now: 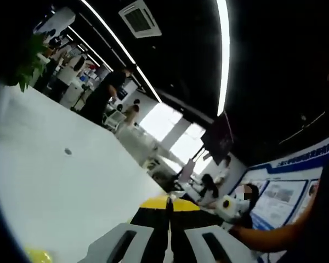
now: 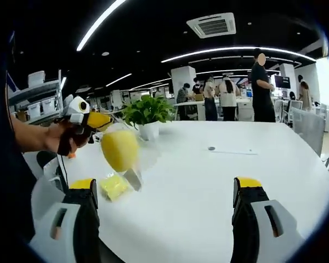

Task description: Compare the silicone blocks by pressing each to a similar depth, holding the contact briefly, and releasing to observe deformation and rebound differences across the visible hardness samples.

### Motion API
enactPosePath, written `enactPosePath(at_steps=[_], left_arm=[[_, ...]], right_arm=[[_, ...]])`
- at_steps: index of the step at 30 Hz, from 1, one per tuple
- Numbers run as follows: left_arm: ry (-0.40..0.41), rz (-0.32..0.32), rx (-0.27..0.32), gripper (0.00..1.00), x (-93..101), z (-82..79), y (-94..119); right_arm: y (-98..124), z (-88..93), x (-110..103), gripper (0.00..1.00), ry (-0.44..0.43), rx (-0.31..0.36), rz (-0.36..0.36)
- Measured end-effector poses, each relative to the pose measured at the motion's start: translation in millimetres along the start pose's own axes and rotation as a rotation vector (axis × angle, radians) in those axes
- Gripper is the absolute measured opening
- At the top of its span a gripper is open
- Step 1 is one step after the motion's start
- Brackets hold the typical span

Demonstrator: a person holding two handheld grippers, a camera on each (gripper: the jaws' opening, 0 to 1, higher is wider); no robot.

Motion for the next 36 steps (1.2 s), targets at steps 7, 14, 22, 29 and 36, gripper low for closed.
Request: enactPosePath(at_steps=[7, 14, 22, 29, 36], left_arm=[[0.069, -0.018, 0.000, 0.00, -14.6, 14.3, 0], [0.129, -0.022, -0.005, 0.00, -24.6, 29.3, -6], [0.206, -0.006, -0.016, 0.00, -30.1, 48.8, -19], [0.251, -0.047, -0.042, 0.00, -43.8, 62.1, -26], [0.304, -0.089, -0.061, 0.00, -61.2, 73.9, -29]], right_arm=[[3, 30.7, 2, 0.96, 0.001, 0.006, 0.018], [-7, 44.0, 1, 0.96, 0.001, -0.027, 0.015], [-10, 44.6, -2, 0.96, -0.005, -0.028, 0.006], [-4, 49.2, -3, 0.96, -0.017, -0.041, 0.027], [-6, 54.4, -6, 0.96, -0.028, -0.067, 0.021]])
Point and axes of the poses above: the point that each gripper's makers call its tool centre point, and the gripper's own axes: y roughly backward along the fingers, x roughly to its right, z roughly out of its underside, the point moved 10 cm from there along y, roughly backward along the fingers, and after that the axes turned 12 degrees about -x, right-handed, at the moved point
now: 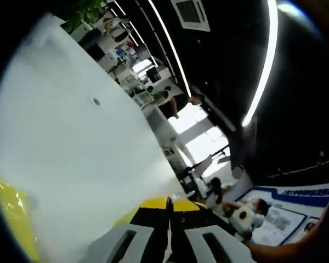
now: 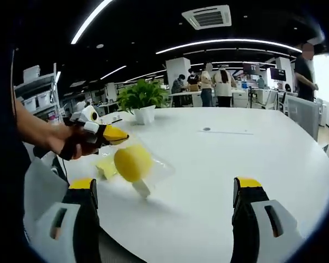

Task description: Compare the silicone blocks by pressing each to a similar depth, holding the contact briefly, and releasing to observe deformation and rebound differences across the visible hardness samples.

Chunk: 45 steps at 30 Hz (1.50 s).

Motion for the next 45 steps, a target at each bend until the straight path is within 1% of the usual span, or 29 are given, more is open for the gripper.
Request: enactPosePath(at_steps=[3, 7, 8, 11, 12, 16, 18, 20, 21, 22, 28, 29, 31, 34, 36, 37, 38, 40, 45], left_arm=[[-0.002, -0.014, -0.002, 0.00, -5.7, -0.4, -1], [-0.002, -0.071, 0.025, 0.00, -19.6, -6.8, 1], [-0.009, -0.105, 0.033, 0.00, -24.2, -8.6, 1], [-0.045, -0.171, 0.034, 0.00, -35.7, -12.7, 2], [-0.059, -0.211, 0.033, 0.00, -43.2, -14.0, 3], [-0.073, -0.254, 0.008, 0.00, -55.8, -13.6, 3], [-0.077, -0.262, 0.006, 0.00, -60.2, -12.5, 3], [-0.048, -0.272, 0.000, 0.00, -67.2, -10.1, 3], [-0.052, -0.282, -0.006, 0.00, -69.1, -9.1, 2], [-0.063, -0.306, -0.022, 0.00, -72.1, -7.7, 0], [-0.060, -0.335, -0.040, 0.00, -77.4, -3.6, -8], [-0.059, -0.361, -0.055, 0.00, -79.2, -2.8, -9], [-0.073, -0.408, -0.066, 0.00, -83.2, -1.1, -9], [-0.087, -0.465, -0.101, 0.00, -85.5, 1.7, -8], [-0.112, -0.511, -0.144, 0.00, -87.9, 3.7, -6], [-0.123, -0.525, -0.156, 0.00, -88.7, 4.0, -6], [-0.119, -0.513, -0.143, 0.00, -88.5, 3.3, -8], [-0.099, -0.507, -0.140, 0.00, -89.2, 2.2, -9], [-0.114, -0.520, -0.159, 0.03, -91.4, 0.4, -11]], right_arm=[[0, 0.2, -3, 0.96, -0.016, -0.007, -0.012], [1, 0.6, -3, 0.96, -0.013, -0.007, -0.005], [1, 0.7, -2, 0.96, -0.017, -0.007, -0.004], [2, 0.9, -1, 0.96, -0.023, -0.003, 0.007], [3, 1.2, 0, 0.96, -0.029, -0.002, 0.009], [3, 2.8, 1, 0.96, -0.043, -0.002, 0.011], [2, 3.7, 1, 0.96, -0.048, -0.008, 0.014], [2, 3.4, 0, 0.96, -0.060, -0.002, 0.015], [3, 2.9, -2, 0.96, -0.060, 0.001, 0.015], [3, 2.7, -3, 0.96, -0.058, 0.002, 0.016], [4, 5.6, -5, 0.96, -0.059, -0.012, 0.008], [4, 6.4, -4, 0.96, -0.064, -0.015, 0.008], [4, 6.0, -3, 0.96, -0.071, -0.009, 0.008], [3, 5.5, -3, 0.96, -0.071, -0.008, 0.005], [2, 4.3, -3, 0.96, -0.071, -0.006, 0.005], [2, 4.1, -3, 0.96, -0.074, -0.003, 0.004], [2, 4.0, -3, 0.96, -0.074, -0.003, 0.003], [2, 4.5, -4, 0.96, -0.077, -0.004, 0.002], [4, 4.3, -5, 0.96, -0.079, 0.003, 0.003]])
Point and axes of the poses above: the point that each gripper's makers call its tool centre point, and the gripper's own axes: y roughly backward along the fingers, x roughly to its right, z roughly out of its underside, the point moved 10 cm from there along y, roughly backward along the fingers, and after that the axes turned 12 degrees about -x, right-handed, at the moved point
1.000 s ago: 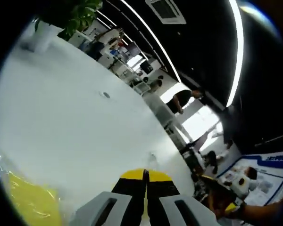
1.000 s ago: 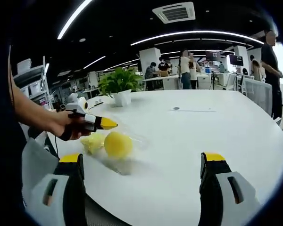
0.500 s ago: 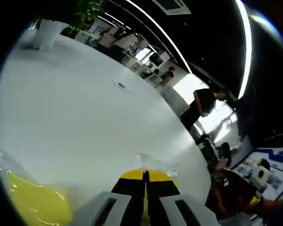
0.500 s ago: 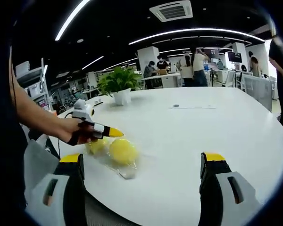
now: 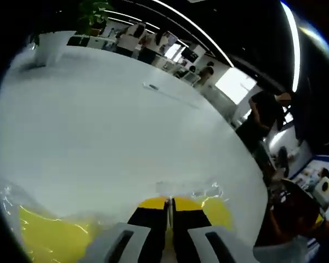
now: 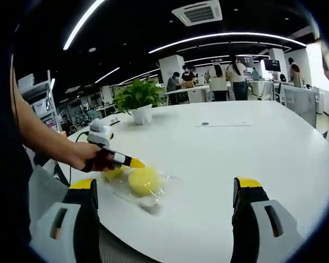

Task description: Compare the silicone blocks by pressing each to a similar depth, holding the contact briefly, and releasing to observe deformation and rebound differences across the visible hardness samples.

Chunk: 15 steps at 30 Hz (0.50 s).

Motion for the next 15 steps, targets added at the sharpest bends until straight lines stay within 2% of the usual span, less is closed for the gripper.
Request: enactPosePath(at_steps=[3, 4, 5, 7, 9, 12, 13, 14, 15], left_arm=[[-0.013, -0.010, -0.011, 0.07, -0.9, -0.3, 3], [-0.049, -0.031, -0.010, 0.10, -2.1, -0.4, 6], [-0.041, -0.029, -0.005, 0.14, -1.3, -0.6, 7], [-0.041, 0.014, 0.027, 0.23, 3.1, -4.9, 13], [-0.106, 0.057, 0.028, 0.36, 9.3, -9.4, 22], [-0.176, 0.098, 0.088, 0.43, 10.3, -18.8, 40], [-0.179, 0.126, 0.102, 0.49, 9.8, -23.5, 48], [-0.193, 0.140, 0.124, 0.61, 9.0, -27.2, 53], [-0.227, 0.130, 0.170, 0.70, 6.8, -33.3, 63]], right_arm=[[1, 0.6, 1, 0.96, -0.004, 0.002, 0.005], [1, 1.1, 2, 0.96, -0.006, -0.001, 0.007], [1, 1.3, 2, 0.96, -0.007, -0.004, 0.008], [1, 1.3, 2, 0.96, -0.012, -0.007, 0.012], [1, -0.4, 3, 0.96, -0.013, 0.000, 0.022], [-1, -4.2, 1, 0.96, -0.012, 0.000, 0.022], [-3, -4.5, 1, 0.96, -0.012, -0.027, 0.020], [-4, -5.3, 1, 0.96, -0.016, -0.038, 0.019], [-5, -6.8, 2, 0.96, -0.016, -0.041, 0.020]])
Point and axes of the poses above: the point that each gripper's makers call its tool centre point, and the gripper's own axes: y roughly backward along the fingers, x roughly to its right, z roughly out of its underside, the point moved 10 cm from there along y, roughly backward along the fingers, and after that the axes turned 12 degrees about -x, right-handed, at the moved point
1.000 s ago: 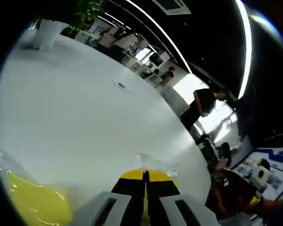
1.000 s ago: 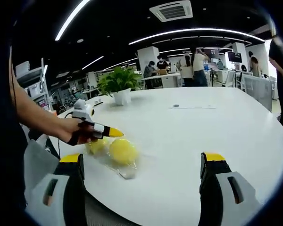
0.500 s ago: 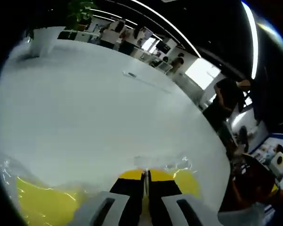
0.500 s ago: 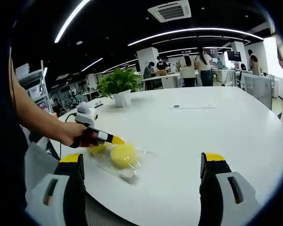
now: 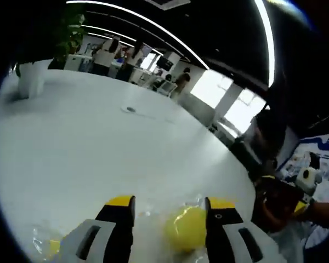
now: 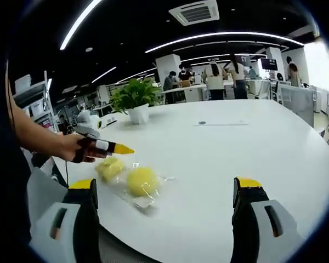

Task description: Compare the silicone blocks by pressing each to a similar depth, holding the contact briefly, and releasing to observe deformation and rebound differences across the visible hardness samples.

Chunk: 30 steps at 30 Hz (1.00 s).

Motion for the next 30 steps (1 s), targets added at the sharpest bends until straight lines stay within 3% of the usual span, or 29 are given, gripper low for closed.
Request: enactPosePath(at_steps=[3, 10, 13, 17, 23, 25, 30], left_arm=[[-0.064, -0.053, 0.025, 1.00, -7.1, -8.2, 19], [-0.188, -0.078, 0.060, 1.00, -18.4, -14.9, 83], [-0.223, -0.128, 0.045, 1.00, -26.3, -10.7, 106], [-0.213, -0.174, 0.055, 1.00, -34.3, 5.6, 136], [-0.226, -0.207, 0.041, 1.00, -35.9, 33.5, 157], [-0.172, -0.205, 0.055, 1.00, -37.8, 40.4, 163], [-0.170, -0.207, 0.072, 1.00, -37.5, 50.8, 174]], right_arm=[[-2, -4.2, 2, 0.96, 0.005, 0.001, 0.001], [-7, -14.8, 0, 0.96, 0.046, -0.010, 0.003], [-8, -17.6, -3, 0.96, 0.057, -0.023, -0.005], [-11, -17.5, -5, 0.96, 0.072, -0.039, -0.008], [-14, -8.1, -8, 0.96, 0.082, -0.082, -0.021], [-14, -3.3, -8, 0.96, 0.077, -0.089, -0.018], [-14, 1.6, -6, 0.96, 0.071, -0.079, -0.016]])
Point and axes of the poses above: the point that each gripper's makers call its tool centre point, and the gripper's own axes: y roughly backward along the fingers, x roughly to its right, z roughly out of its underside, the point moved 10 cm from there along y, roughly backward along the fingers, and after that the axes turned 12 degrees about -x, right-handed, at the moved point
